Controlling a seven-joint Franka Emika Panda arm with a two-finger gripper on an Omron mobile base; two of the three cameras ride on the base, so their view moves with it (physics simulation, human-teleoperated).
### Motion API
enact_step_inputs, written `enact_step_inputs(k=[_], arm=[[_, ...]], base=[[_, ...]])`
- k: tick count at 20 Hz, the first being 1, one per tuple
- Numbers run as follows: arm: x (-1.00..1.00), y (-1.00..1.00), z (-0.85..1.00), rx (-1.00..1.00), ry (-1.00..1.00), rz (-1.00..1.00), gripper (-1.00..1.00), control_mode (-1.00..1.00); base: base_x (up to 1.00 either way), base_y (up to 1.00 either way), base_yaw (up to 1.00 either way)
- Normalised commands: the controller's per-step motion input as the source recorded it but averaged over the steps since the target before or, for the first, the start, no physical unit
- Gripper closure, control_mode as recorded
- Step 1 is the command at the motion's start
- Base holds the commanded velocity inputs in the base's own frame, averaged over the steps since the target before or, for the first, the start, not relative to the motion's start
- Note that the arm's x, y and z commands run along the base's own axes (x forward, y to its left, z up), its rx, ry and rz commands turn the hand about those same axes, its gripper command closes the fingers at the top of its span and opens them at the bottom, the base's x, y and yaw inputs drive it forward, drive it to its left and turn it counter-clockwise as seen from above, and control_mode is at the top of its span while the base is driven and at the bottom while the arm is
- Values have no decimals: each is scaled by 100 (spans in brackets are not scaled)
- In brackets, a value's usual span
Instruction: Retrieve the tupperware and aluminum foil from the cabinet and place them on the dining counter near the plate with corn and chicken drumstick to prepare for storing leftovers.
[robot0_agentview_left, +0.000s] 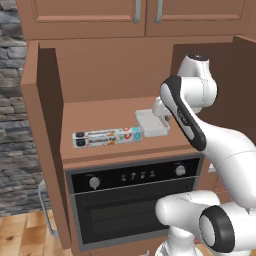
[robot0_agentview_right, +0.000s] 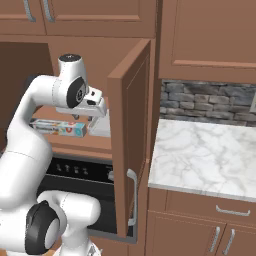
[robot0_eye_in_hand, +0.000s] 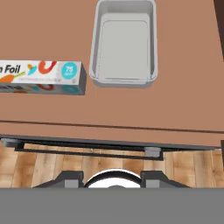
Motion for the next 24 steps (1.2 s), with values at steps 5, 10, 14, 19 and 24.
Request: enact_step_inputs(k=[5,10,14,19,24], arm=[[-3,1,-26,0,0,0,-100,-100],[0,5,-29,0,0,-1,-100,-100],[13,1,-4,0,0,-7,-100,-100],[53,8,-2,0,0,-3,-100,-100],[77,17,-24,2,4,0,-100,-100]], base=[[0,0,0],[0,0,0],[0,0,0],[0,0,0],[0,0,0]])
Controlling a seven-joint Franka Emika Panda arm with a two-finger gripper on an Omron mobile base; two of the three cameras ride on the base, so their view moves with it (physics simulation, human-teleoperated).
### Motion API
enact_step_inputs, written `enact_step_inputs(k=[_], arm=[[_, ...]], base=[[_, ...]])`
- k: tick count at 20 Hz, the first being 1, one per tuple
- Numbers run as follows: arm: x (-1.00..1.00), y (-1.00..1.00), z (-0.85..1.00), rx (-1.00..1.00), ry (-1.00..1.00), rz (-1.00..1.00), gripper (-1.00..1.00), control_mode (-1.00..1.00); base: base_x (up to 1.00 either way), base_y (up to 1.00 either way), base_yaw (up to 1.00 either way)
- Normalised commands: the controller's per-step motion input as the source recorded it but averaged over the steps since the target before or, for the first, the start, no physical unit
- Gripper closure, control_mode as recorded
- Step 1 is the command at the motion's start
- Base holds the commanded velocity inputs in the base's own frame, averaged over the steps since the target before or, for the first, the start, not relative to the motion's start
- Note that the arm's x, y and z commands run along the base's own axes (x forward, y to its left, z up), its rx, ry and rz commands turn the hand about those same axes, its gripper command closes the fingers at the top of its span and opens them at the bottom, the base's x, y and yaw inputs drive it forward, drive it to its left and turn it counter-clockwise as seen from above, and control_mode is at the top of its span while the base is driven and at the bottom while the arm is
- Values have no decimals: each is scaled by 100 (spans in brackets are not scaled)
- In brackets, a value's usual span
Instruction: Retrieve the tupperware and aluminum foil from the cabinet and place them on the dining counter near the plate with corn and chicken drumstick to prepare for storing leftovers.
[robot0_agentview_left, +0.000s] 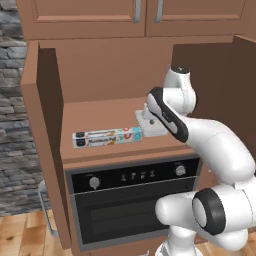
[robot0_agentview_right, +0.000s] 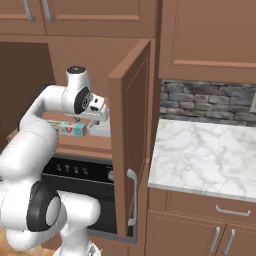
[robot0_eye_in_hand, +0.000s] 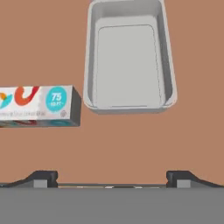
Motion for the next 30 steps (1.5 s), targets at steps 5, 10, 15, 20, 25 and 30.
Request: enact_step_inputs(k=[5,10,15,20,25,30], arm=[[85,27,-32,0,7,0,-100,-100],[94,22,-32,1,9,0,-100,-100],[92,1,-51,6,1,0,-100,-100],[84,0,-57,5,0,0,-100,-100],[79,6,-61,1,0,0,-100,-100],[53,24,-73,0,0,0,100,-100]], base=[[0,0,0],[0,0,0],[0,0,0],[0,0,0],[0,0,0],[0,0,0]])
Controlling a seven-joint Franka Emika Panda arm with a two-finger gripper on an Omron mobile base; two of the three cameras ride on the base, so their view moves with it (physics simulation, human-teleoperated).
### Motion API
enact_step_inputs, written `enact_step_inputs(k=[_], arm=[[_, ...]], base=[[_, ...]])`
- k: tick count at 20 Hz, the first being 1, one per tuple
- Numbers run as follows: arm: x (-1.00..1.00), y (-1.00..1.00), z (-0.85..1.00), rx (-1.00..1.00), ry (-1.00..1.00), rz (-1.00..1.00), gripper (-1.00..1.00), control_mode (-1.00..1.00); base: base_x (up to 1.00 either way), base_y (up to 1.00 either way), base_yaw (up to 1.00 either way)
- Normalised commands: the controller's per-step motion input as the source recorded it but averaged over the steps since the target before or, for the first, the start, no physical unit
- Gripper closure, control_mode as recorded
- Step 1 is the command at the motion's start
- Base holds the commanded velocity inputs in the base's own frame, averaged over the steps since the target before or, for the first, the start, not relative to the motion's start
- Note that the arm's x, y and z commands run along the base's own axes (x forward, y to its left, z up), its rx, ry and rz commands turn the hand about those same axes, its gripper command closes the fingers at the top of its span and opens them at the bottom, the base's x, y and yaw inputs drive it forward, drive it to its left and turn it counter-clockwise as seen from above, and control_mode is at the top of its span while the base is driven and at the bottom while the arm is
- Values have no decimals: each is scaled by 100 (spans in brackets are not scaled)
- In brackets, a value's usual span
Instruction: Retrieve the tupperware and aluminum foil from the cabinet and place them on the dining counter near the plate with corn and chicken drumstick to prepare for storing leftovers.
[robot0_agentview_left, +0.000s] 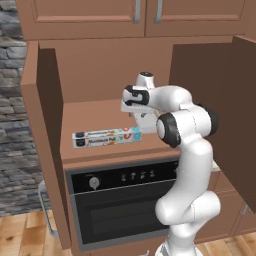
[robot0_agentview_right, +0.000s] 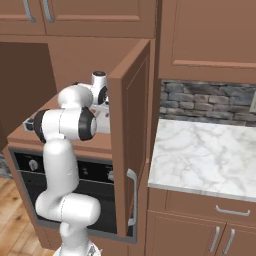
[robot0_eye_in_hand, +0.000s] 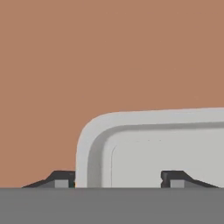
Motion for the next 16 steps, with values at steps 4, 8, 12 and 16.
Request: enact_step_inputs(k=[4,8,12,16], arm=[[1,11,-26,0,2,0,100,-100],[0,3,0,0,0,0,100,-100],[-3,22,1,0,-4,2,100,-100],[-23,23,24,-1,-12,10,100,-100]], base=[[0,0,0],[0,0,0],[0,0,0],[0,0,0]])
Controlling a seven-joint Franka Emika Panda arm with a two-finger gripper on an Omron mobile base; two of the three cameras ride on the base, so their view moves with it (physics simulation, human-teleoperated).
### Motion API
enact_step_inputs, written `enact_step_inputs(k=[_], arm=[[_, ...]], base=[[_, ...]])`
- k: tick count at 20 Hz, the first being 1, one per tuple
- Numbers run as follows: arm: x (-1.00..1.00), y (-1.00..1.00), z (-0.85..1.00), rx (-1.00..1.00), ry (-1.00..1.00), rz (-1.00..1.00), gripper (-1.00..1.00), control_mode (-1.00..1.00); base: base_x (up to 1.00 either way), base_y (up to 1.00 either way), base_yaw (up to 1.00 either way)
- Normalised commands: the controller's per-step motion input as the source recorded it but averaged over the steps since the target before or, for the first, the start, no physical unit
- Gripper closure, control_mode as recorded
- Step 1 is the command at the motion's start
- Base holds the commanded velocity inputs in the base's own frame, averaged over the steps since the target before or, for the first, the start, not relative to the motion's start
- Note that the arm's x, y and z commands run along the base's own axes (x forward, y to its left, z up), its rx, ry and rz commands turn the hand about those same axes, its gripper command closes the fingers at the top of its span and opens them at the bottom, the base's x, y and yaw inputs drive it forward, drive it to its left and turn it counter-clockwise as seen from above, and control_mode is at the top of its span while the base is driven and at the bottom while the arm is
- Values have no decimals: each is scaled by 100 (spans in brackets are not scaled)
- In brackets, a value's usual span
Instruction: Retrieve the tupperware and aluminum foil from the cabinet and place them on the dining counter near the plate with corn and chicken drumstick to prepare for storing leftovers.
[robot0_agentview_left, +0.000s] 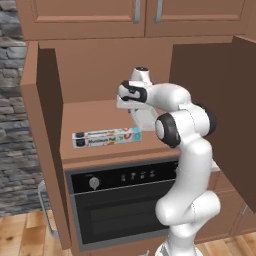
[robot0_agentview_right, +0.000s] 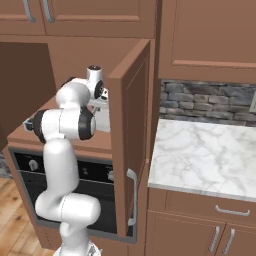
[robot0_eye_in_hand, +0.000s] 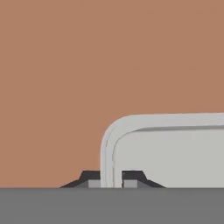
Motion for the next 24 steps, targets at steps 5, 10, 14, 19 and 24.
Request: enact_step_inputs(k=[5,10,14,19,24], arm=[[-45,17,28,-14,-17,6,100,-100],[-80,0,85,-18,-1,1,100,-100],[-100,0,86,-9,1,3,100,-100],[-100,-1,51,-3,3,3,100,-100],[-100,0,0,-1,2,4,100,-100]], base=[[0,0,0],[0,0,0],[0,0,0],[0,0,0],[0,0,0]])
